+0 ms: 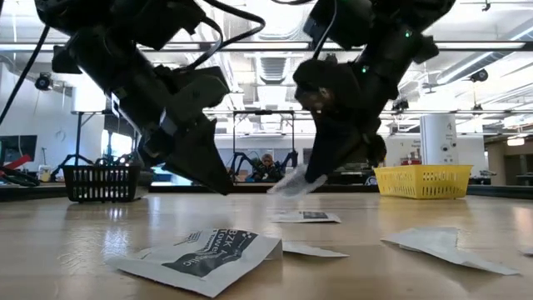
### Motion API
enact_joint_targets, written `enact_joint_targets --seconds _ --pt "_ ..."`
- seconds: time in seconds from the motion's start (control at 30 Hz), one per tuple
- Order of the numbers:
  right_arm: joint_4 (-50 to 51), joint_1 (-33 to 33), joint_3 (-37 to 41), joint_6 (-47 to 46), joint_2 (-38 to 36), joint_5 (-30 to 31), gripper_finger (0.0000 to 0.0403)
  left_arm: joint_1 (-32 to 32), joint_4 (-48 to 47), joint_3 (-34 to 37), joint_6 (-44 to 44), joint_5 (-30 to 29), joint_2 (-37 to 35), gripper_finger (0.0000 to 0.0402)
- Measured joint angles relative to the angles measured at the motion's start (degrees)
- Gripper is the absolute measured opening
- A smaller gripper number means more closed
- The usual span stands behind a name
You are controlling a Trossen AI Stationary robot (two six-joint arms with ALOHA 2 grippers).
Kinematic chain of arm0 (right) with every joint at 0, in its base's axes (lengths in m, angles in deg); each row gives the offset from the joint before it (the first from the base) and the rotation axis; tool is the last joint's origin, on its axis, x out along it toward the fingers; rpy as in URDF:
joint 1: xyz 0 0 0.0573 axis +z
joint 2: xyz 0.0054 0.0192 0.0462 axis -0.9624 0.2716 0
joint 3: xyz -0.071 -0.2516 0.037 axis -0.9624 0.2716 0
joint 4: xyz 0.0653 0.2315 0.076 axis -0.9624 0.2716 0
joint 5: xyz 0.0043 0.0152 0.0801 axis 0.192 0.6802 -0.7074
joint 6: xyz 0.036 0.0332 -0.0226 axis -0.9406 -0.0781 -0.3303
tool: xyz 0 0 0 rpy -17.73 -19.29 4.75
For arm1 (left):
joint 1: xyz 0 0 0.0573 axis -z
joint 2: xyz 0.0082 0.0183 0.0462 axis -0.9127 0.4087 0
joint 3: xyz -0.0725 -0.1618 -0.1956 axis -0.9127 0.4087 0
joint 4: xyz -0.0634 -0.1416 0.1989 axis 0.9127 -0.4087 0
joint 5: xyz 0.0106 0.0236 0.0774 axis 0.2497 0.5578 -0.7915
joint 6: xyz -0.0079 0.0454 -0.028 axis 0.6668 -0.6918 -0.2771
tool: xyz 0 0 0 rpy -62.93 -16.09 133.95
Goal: Pick & Place First Aid Supplies
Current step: Put the black pad into the yellow bin
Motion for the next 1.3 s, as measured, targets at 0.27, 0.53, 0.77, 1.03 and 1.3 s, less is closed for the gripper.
enact_joint_targets --seconds 0.27,0.53,0.77,1.03,1.3 --pt "7.8 -0.1 0.1 2.7 -7.3 6.3 0.0008 0.0 -1.1 -0.1 -0.2 -0.2 -1.3 0.0094" --pt "18.7 -0.2 0.6 4.3 -17.1 20.6 0.0008 0.0 -1.0 -0.2 -0.1 -0.3 -1.3 0.0115" --pt "24.5 -1.9 4.4 1.6 -25.5 30.2 0.0008 0.0 -1.1 -0.2 -0.1 -0.4 -1.3 0.0113" --pt "23.8 -6.8 12.1 -2.5 -33.7 32.7 0.0008 0.0 -1.1 -0.2 -0.1 -0.4 -1.3 0.0112" --pt "23.9 -14.3 19.1 -6.5 -41.2 29.1 0.0008 0.0 -1.1 -0.2 0.0 -0.4 -1.4 0.0110"
